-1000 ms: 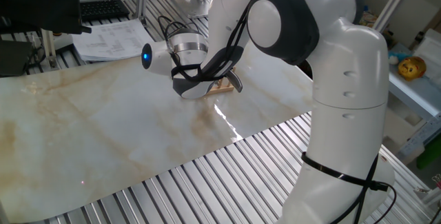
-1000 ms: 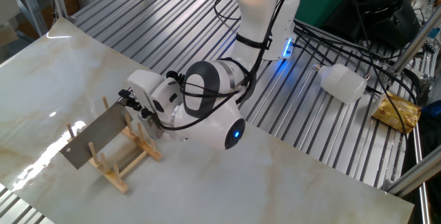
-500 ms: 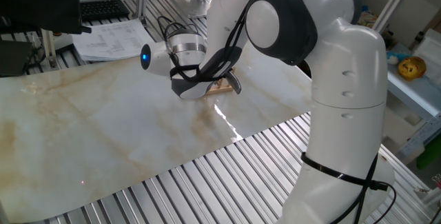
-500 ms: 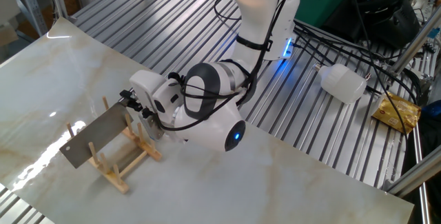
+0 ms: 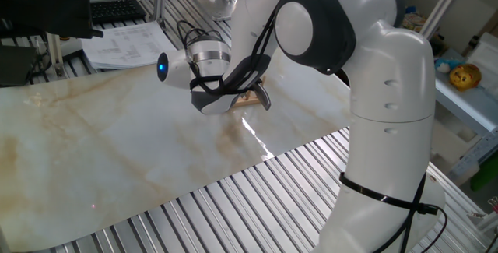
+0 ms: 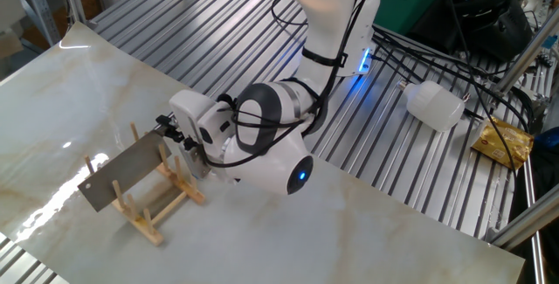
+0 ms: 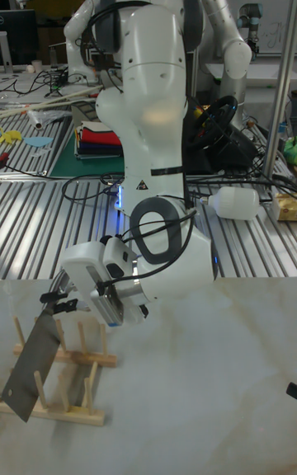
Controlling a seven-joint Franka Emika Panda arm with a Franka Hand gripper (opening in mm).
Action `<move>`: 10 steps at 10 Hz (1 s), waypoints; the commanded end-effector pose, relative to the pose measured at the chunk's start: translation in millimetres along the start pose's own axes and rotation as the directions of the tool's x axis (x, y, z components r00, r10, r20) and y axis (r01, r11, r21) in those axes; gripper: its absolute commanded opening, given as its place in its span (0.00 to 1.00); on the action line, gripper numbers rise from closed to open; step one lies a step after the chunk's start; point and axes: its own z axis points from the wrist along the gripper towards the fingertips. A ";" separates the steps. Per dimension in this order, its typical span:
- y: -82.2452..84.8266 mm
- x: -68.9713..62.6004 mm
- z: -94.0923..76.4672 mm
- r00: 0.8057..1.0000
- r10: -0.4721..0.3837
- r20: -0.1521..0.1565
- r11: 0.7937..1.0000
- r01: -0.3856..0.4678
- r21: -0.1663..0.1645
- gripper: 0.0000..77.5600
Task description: Put the knife on the knife rack
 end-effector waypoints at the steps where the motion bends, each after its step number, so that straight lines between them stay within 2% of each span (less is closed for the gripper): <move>1: 1.2 1.1 -0.7 1.000 0.022 0.002 1.000 -0.022 0.001 0.01; 10: 5.6 3.0 5.7 0.999 0.049 0.004 0.999 -0.049 0.001 0.01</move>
